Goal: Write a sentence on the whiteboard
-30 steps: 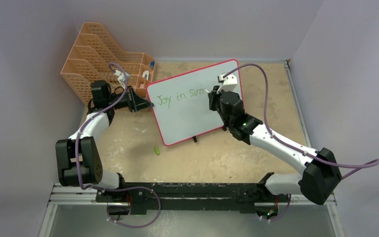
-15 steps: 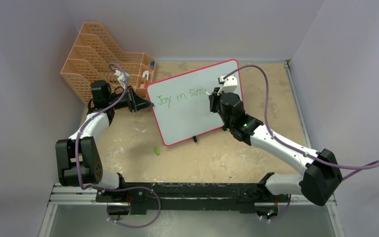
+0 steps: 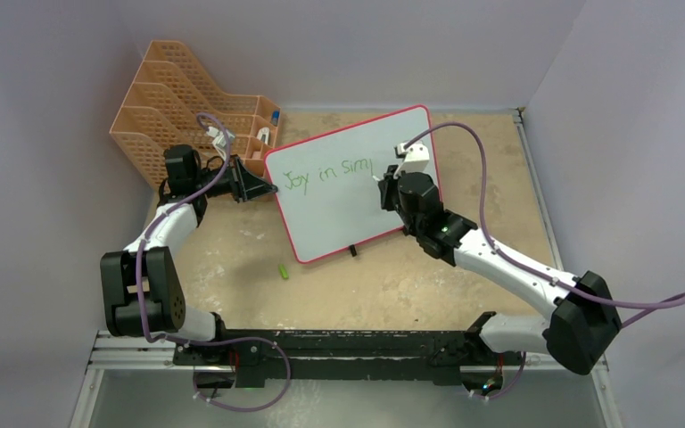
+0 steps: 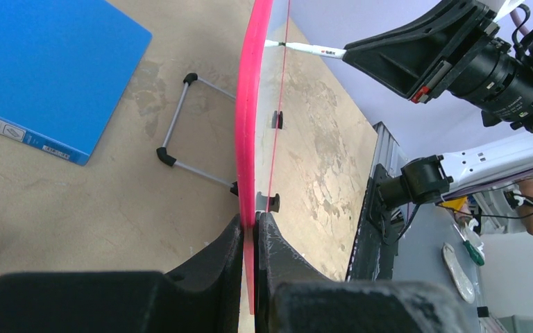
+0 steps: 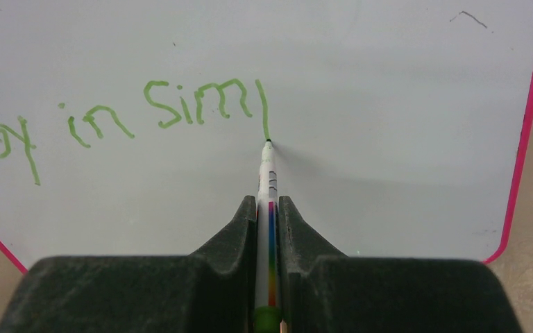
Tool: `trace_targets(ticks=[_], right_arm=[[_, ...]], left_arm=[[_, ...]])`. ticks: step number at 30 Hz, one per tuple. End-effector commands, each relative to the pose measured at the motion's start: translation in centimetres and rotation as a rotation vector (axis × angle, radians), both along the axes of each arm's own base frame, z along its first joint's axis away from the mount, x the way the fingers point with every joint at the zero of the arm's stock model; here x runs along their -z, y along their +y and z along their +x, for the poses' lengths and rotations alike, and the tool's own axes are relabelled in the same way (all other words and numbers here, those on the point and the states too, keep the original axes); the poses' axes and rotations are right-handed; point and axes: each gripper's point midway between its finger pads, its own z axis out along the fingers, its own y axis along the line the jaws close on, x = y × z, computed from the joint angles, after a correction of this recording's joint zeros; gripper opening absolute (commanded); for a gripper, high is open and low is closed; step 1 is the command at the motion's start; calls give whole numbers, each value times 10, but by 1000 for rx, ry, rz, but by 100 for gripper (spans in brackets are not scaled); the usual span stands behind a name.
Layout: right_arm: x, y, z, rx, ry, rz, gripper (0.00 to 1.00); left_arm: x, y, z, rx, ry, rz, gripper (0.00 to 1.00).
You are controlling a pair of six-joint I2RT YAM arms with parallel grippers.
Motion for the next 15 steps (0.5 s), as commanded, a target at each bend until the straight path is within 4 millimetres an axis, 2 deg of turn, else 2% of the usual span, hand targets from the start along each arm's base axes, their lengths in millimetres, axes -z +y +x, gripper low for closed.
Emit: trace_targets(ticks=[1, 5, 15], right_arm=[[13, -6, -9, -1, 48, -6, 0], [6, -5, -10, -10, 38, 6, 0], [-56, -5, -1, 9, -114, 87, 0]], left_arm=[[-17, -3, 2, 13, -75, 14, 0], [-16, -3, 2, 13, -74, 14, 0], [-16, -3, 2, 10, -73, 15, 0]])
